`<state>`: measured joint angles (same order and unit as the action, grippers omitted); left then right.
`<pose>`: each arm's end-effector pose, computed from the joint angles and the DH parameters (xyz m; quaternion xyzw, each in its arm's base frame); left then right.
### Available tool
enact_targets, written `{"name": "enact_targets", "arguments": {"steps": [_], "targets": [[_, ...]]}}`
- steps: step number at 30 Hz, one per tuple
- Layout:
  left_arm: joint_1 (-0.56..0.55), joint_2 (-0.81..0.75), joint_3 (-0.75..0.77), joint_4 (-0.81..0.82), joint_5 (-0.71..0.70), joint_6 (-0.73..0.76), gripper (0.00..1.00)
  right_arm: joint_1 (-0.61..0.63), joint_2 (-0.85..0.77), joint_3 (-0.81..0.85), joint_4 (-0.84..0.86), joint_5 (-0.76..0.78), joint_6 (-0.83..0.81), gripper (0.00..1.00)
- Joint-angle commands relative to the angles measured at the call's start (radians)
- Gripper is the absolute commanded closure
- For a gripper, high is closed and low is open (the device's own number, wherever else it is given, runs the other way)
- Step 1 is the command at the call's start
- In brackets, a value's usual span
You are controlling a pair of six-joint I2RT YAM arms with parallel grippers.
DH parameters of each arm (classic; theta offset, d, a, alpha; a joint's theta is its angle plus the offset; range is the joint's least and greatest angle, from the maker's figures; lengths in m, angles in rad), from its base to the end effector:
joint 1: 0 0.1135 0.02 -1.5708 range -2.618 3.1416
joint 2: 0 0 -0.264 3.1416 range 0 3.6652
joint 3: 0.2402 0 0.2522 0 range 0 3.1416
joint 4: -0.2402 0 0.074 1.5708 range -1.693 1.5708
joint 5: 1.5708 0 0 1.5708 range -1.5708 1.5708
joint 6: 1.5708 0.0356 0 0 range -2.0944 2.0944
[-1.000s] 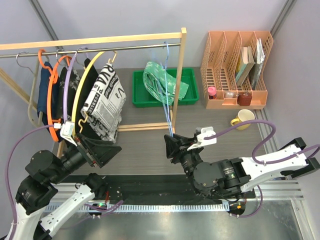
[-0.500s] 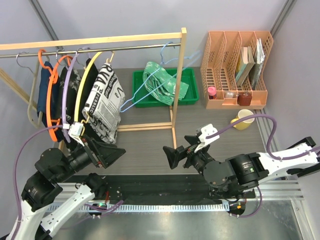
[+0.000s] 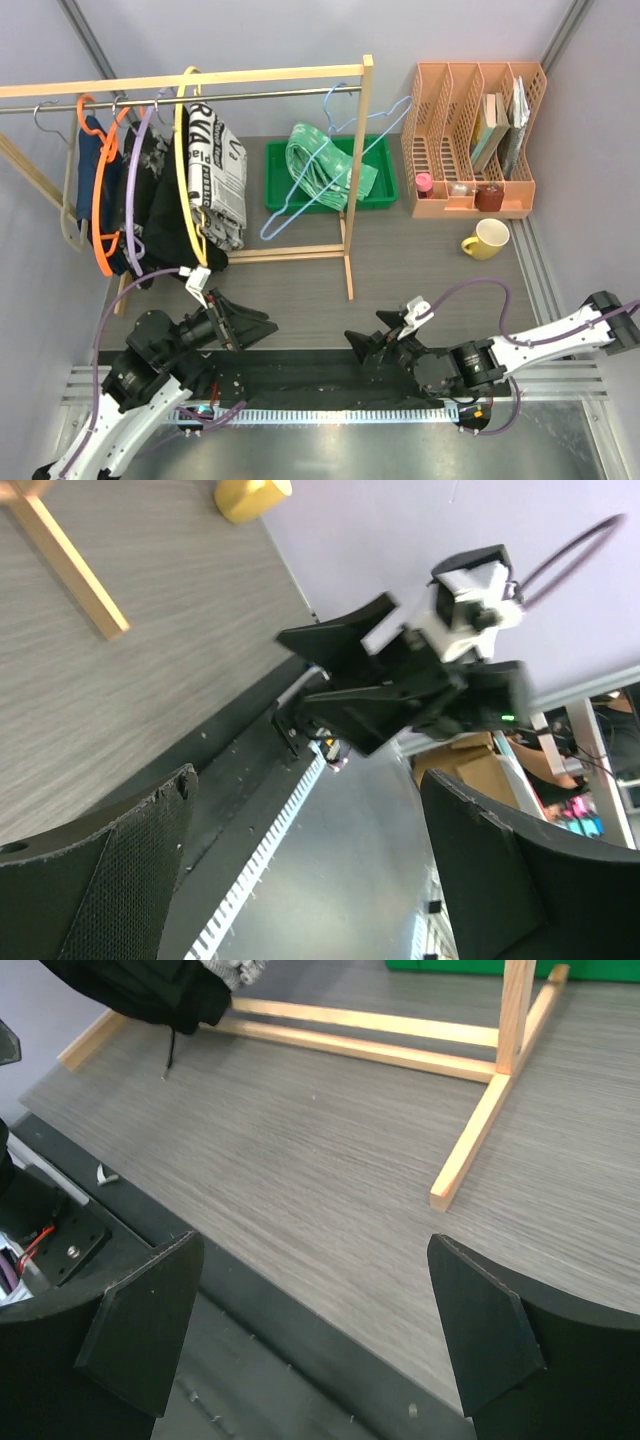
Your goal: Remove the trousers from the hanger
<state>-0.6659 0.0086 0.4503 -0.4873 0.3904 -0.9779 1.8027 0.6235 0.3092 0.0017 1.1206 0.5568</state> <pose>0.0377 -0.0469 0.2699 0.0222 0.7215 -0.5918 0.3587 -0.0015 0.1459 0.2215 -0.1456 0.7387 0.2970 0.5872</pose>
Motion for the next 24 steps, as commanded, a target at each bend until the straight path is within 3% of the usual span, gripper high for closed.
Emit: {"name": "enact_targets", "arguments": {"steps": [1, 6, 11, 16, 21, 24], "targets": [[-0.001, -0.012, -0.048, 0.19, 0.091, -0.058, 0.05, 0.001, -0.006, -0.304, 0.816, 0.053, -0.098, 0.0], [-0.001, -0.029, -0.261, 0.447, 0.143, -0.166, 0.03, -0.002, 0.163, -0.433, 1.185, 0.149, -0.129, 0.0], [-0.001, -0.045, -0.488, 0.815, 0.122, -0.307, 0.02, -0.011, 0.338, -0.464, 1.291, 0.235, -0.056, 0.0], [-0.001, -0.047, -0.506, 0.857, 0.133, -0.323, 0.02, -0.011, 0.337, -0.47, 1.132, 0.246, 0.156, 0.0], [-0.001, -0.052, -0.501, 0.834, 0.14, -0.321, 0.02, -0.011, 0.166, -0.47, 1.072, 0.249, 0.065, 0.0], [-0.001, -0.053, -0.513, 0.842, 0.136, -0.326, 0.02, -0.011, 0.014, -0.47, 0.83, 0.252, 0.122, 0.0]]}}
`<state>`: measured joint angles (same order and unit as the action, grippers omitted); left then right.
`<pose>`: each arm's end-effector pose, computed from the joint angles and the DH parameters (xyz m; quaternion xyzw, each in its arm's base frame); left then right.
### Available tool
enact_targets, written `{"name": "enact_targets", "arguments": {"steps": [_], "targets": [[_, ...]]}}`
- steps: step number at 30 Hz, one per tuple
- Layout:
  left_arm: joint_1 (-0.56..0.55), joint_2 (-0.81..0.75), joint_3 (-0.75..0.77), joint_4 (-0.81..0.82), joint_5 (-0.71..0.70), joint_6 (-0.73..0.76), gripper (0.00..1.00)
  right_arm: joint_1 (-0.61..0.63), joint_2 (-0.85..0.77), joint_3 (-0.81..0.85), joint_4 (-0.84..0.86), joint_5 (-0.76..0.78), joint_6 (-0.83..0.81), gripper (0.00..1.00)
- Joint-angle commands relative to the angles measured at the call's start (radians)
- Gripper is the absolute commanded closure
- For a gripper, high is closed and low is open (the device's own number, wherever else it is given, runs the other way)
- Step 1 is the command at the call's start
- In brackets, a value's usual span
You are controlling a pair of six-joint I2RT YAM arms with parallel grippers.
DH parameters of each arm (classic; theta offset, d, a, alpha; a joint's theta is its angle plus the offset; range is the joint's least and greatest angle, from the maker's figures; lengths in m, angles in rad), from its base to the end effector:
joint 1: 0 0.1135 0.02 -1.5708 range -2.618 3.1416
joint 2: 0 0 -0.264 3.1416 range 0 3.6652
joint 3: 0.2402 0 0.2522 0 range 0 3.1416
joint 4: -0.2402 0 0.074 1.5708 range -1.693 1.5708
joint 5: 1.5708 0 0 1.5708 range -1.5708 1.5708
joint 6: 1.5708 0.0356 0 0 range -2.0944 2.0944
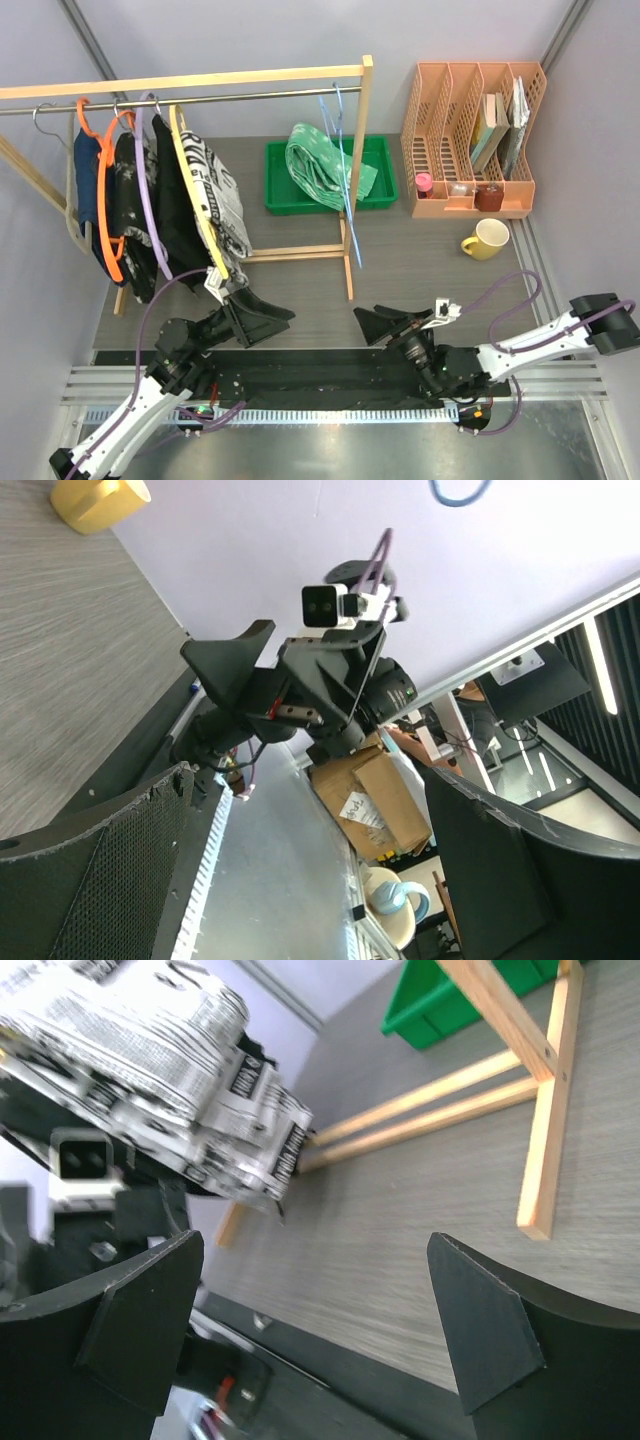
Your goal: Remove the trousers from the hanger
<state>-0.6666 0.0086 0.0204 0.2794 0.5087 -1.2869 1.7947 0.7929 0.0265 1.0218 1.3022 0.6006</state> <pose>0.0686 -0.0760 0.2088 0.0159 0.6119 -0.7275 0.3101 0.0038 0.1378 0.1960 0.1233 0.6718 0.4511 0.5745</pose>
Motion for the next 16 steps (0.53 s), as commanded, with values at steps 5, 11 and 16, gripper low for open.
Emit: {"name": "enact_targets", "arguments": {"steps": [5, 11, 16], "targets": [[-0.001, -0.053, -0.088, 0.081, 0.014, -0.017, 0.02, -0.003, -0.507, -0.151, -0.773, 0.14, 0.358, 0.0], [-0.001, -0.052, -0.097, 0.07, 0.004, -0.014, 0.02, -0.003, -0.704, -0.14, -1.015, 0.16, 0.455, 0.0], [-0.001, -0.052, -0.097, 0.044, 0.004, -0.005, 0.02, -0.003, -0.663, -0.138, -1.048, 0.149, 0.519, 0.0]]}}
